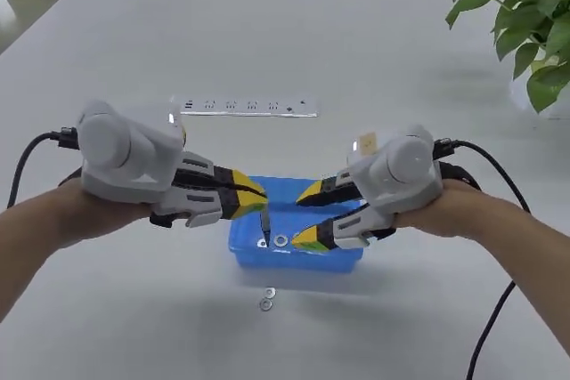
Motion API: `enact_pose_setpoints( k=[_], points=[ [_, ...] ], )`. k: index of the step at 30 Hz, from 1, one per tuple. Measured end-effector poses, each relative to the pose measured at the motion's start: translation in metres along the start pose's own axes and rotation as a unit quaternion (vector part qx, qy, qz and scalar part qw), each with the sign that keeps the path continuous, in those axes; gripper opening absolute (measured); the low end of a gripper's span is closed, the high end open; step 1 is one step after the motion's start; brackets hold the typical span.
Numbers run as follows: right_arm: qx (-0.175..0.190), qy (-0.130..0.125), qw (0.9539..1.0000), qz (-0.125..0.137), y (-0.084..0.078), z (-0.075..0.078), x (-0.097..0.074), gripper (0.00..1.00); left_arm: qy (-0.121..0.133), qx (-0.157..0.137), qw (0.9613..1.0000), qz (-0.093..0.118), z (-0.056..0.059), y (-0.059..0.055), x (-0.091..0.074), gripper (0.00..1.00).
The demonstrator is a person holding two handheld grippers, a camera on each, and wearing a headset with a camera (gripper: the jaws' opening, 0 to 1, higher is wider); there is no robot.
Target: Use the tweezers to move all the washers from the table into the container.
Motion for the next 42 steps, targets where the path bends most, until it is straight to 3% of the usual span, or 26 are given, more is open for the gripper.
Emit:
enact_pose_setpoints(
  k=[12,28,42],
  points=[
    [0.032,-0.046,0.9984,-0.008,-0.011,-0.011,-0.031,0.49,0.009,0.0,0.9999,0.006,0.003,0.01,-0.012,0.05],
    [0.077,-0.087,0.993,-0.017,-0.024,-0.033,-0.06,0.64,0.009,0.006,0.9999,0.011,0.015,0.03,-0.027,0.05],
    [0.114,-0.113,0.987,-0.006,-0.033,-0.052,-0.075,0.75,-0.008,0.008,0.9999,0.001,0.034,0.029,-0.029,0.05]
  ],
)
Point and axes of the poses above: the centre of the closed fingertips' face, and the gripper's own axes: x roughly forward along the fingers, z roughly to its right, y roughly out of its top, the point moved 9 cm from there along -x, roughly backward along the fingers, and after that the axes turned 2 degrees about z, right-handed, at the moved point
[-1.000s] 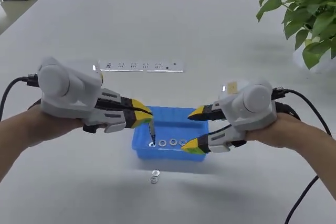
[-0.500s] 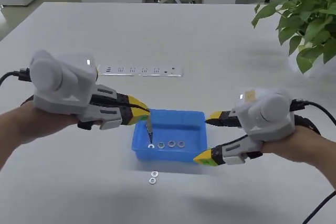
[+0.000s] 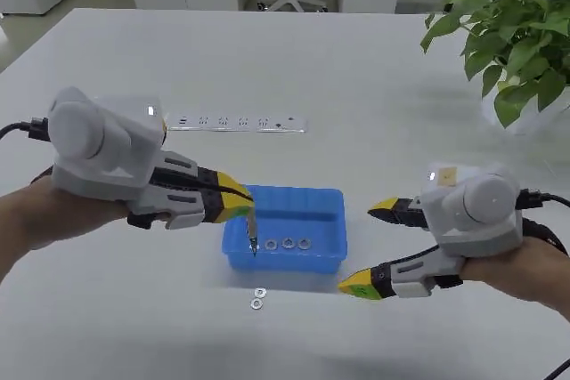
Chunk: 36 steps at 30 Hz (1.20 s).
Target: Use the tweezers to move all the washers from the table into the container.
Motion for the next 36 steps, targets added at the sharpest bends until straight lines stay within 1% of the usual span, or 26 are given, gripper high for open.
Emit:
enact_pose_setpoints(
  k=[6,10,14,19,28,36],
  points=[
    [0.006,0.0,1.0,-0.001,-0.006,-0.007,-0.003,0.8,-0.006,-0.003,1.0,0.001,0.008,-0.004,0.001,0.05],
    [0.009,-0.007,0.9999,0.011,-0.005,-0.009,-0.005,0.86,-0.008,-0.005,1.0,0.0,0.013,-0.008,0.001,0.05],
    [0.01,-0.008,0.9999,0.011,-0.006,-0.01,-0.005,0.92,-0.009,-0.008,0.9999,-0.001,0.016,-0.011,0.001,0.05],
    [0.01,-0.013,0.9997,0.02,-0.007,-0.013,-0.004,1.0,-0.01,-0.011,0.9999,-0.001,0.019,-0.016,0.001,0.05],
    [0.009,-0.011,0.9998,0.016,-0.009,-0.016,-0.003,1.0,-0.017,-0.014,0.9998,-0.002,0.025,-0.023,0.004,0.05],
    [0.013,-0.01,0.9998,0.011,-0.015,-0.021,-0.004,1.0,-0.023,-0.016,0.9996,-0.003,0.029,-0.028,0.009,0.05]
  ],
)
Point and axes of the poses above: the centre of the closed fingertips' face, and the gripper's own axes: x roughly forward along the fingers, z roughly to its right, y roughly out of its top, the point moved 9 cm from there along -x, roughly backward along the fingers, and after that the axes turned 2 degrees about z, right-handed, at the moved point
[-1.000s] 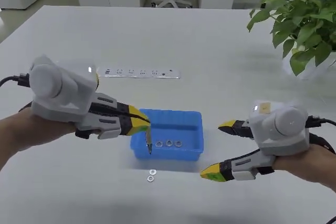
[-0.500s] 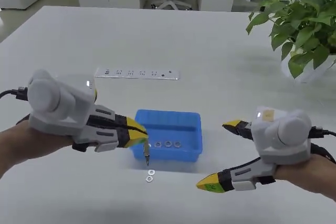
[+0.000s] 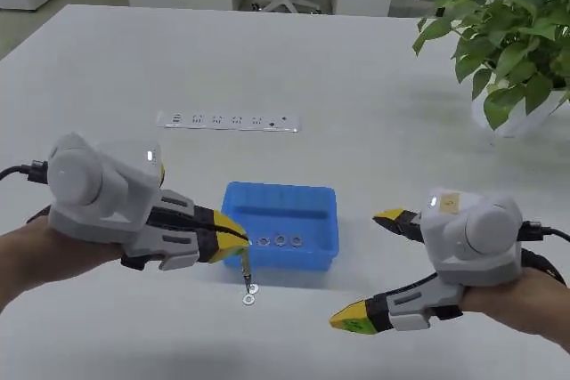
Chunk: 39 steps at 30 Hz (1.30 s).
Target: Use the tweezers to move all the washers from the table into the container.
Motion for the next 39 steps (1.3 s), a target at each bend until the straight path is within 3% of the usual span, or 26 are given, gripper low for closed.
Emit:
enact_pose_setpoints(
  k=[22,39],
  points=[
    [0.008,0.001,0.9999,-0.007,-0.011,-0.006,-0.002,1.0,-0.011,0.003,0.9998,-0.016,0.005,-0.016,0.013,0.05],
    [0.007,0.008,0.9999,-0.013,-0.014,-0.009,0.002,1.0,-0.011,0.002,0.9999,-0.01,0.001,-0.018,0.014,0.05]
  ],
)
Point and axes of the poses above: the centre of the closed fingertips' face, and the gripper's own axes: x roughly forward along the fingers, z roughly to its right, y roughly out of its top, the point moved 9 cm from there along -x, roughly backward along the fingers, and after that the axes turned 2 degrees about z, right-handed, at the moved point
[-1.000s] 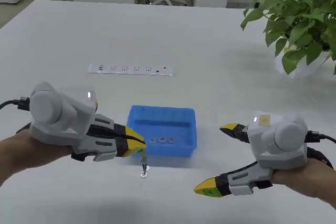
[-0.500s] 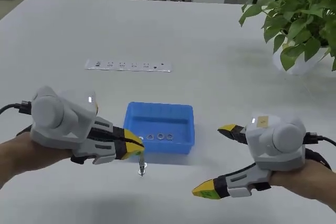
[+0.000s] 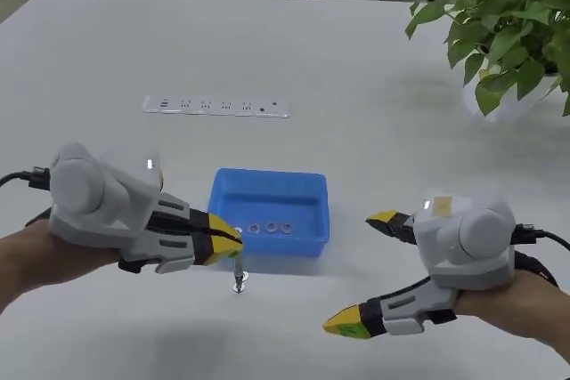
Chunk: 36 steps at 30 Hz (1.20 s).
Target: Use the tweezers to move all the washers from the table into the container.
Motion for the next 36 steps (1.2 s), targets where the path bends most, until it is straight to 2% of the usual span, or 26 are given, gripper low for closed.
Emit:
enact_pose_setpoints(
  k=[3,7,14,36],
  points=[
    [-0.003,0.005,1.0,0.002,0.001,-0.001,0.001,0.98,-0.006,-0.002,1.0,0.001,0.001,0.0,0.0,0.05],
    [-0.021,0.018,0.9995,0.016,0.005,-0.006,0.004,0.94,-0.017,0.001,0.9999,-0.001,0.001,-0.001,-0.001,0.05],
    [-0.052,0.037,0.9974,0.032,0.012,-0.013,0.012,0.83,-0.027,0.007,0.9996,-0.008,0.0,-0.001,-0.002,0.05],
    [-0.124,0.113,0.9848,0.044,0.039,-0.028,0.064,0.53,-0.061,0.018,0.9974,-0.034,-0.003,-0.001,-0.007,0.05]
  ],
)
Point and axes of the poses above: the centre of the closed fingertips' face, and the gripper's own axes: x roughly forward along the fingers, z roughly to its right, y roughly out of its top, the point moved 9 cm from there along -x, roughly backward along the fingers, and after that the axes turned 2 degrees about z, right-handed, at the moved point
